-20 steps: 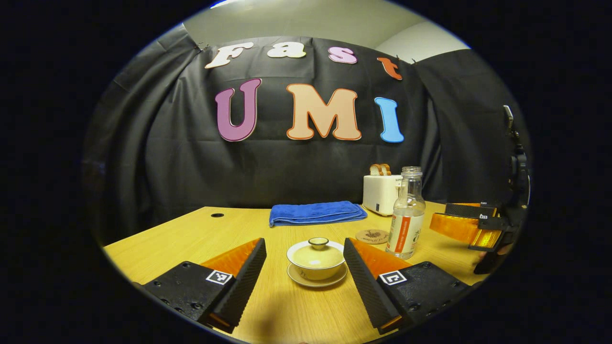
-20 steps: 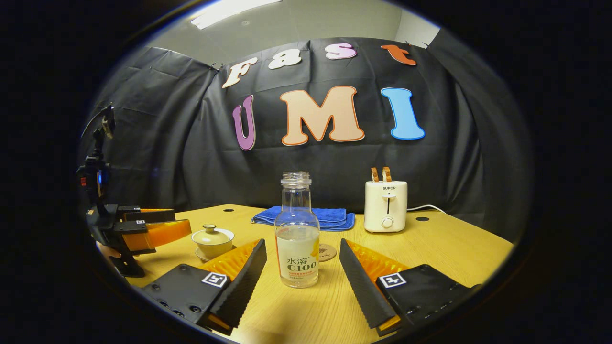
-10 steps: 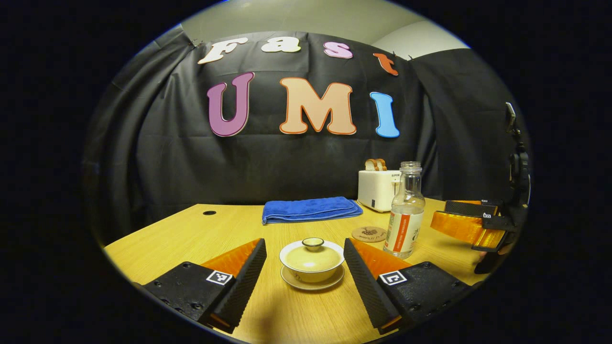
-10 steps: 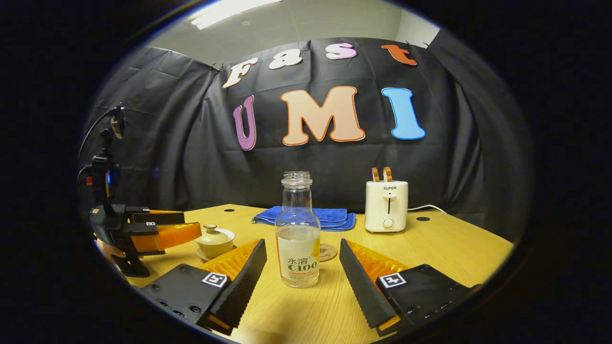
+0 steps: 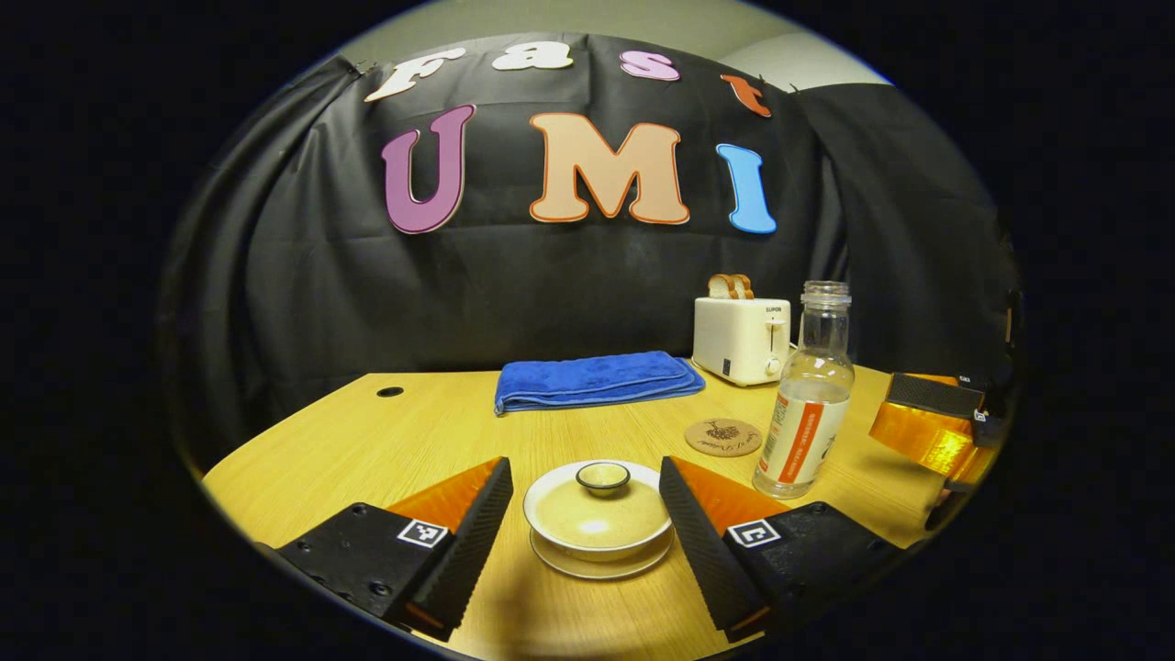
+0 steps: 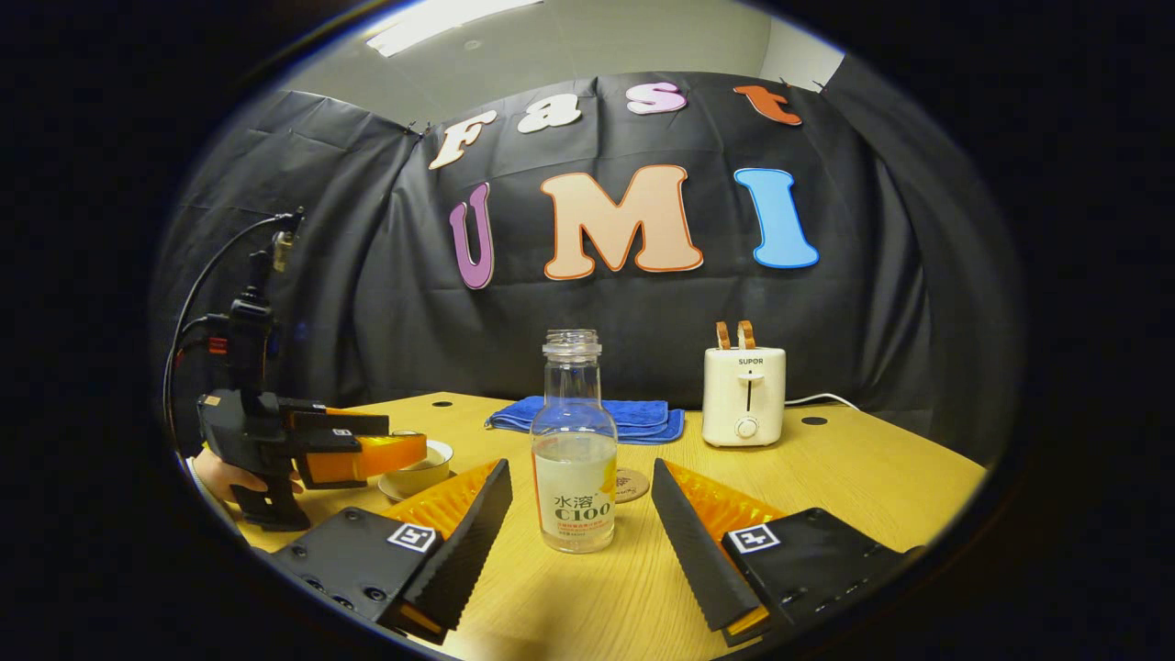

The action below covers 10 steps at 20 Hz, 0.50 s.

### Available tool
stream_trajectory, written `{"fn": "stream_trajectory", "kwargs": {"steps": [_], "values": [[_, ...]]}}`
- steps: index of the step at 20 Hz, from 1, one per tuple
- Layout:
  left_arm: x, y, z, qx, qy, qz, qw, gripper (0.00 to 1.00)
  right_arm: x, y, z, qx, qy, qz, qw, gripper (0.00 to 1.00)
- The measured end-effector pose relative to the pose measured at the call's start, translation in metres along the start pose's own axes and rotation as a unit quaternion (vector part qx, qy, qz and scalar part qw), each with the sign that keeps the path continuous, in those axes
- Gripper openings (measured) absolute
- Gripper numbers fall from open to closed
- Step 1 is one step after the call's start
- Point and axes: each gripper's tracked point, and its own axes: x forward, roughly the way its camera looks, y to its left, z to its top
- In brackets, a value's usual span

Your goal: Open the teacup lid with one hand, grasp the water bottle and pour water into the teacup with the other hand; after pouring, place the water bottle on the coaster and then close the teacup lid.

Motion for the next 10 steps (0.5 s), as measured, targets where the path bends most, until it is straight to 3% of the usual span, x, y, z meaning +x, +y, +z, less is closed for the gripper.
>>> {"fn": "stream_trajectory", "kwargs": {"steps": [3,10], "values": [[0.0062,-0.0037,-0.0029,0.008,0.015,-0.006,1.0,0.92,0.0007,-0.0001,0.0006,0.0,0.0,0.001,1.0,0.95],[0.0116,-0.0091,-0.0044,0.018,0.025,-0.015,0.999,0.72,0.0007,-0.0002,-0.0003,0.0,0.0,0.002,1.0,0.98]]}}
